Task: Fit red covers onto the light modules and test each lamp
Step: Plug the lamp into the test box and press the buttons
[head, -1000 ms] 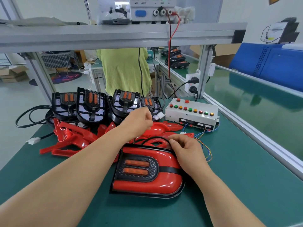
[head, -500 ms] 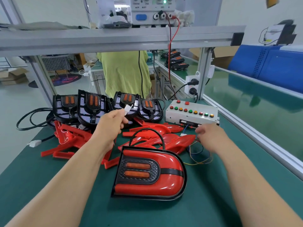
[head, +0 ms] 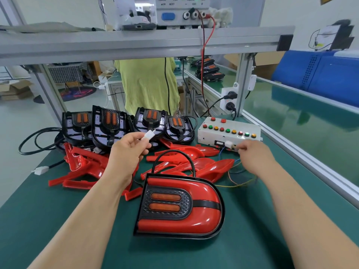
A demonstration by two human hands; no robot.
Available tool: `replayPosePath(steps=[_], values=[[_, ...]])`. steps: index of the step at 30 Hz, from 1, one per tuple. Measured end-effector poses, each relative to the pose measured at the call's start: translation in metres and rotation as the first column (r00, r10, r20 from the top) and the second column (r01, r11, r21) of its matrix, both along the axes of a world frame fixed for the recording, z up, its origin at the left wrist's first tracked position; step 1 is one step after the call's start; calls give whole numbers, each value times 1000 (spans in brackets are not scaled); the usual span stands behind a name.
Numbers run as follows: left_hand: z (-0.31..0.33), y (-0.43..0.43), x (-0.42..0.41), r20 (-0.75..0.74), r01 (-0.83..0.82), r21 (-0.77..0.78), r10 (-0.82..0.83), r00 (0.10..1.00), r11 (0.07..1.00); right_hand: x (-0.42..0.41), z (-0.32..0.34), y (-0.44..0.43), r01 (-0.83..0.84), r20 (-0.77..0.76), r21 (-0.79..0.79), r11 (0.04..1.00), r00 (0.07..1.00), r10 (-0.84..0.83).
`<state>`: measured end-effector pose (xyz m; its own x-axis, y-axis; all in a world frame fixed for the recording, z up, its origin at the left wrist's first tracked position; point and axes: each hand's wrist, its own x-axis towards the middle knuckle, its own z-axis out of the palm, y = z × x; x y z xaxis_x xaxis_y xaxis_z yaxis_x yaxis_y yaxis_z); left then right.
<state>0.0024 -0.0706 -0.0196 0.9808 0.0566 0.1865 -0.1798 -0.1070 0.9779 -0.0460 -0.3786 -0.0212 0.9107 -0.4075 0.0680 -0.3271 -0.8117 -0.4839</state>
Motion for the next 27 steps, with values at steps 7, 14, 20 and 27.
replayPosePath(steps=[7,14,20,27], values=[[-1,-10,-16,179,3,205,-41,983,979,-13,15,30,-284,274,442,851,946,173],[7,-15,-32,240,127,230,-183,953,965,-22,12,47,-444,396,460,769,878,270],[3,-19,-38,227,188,288,-257,939,939,-22,10,55,-556,443,529,641,825,350],[-9,-19,-37,204,241,270,-300,932,932,-23,-4,71,-638,483,502,584,767,423]])
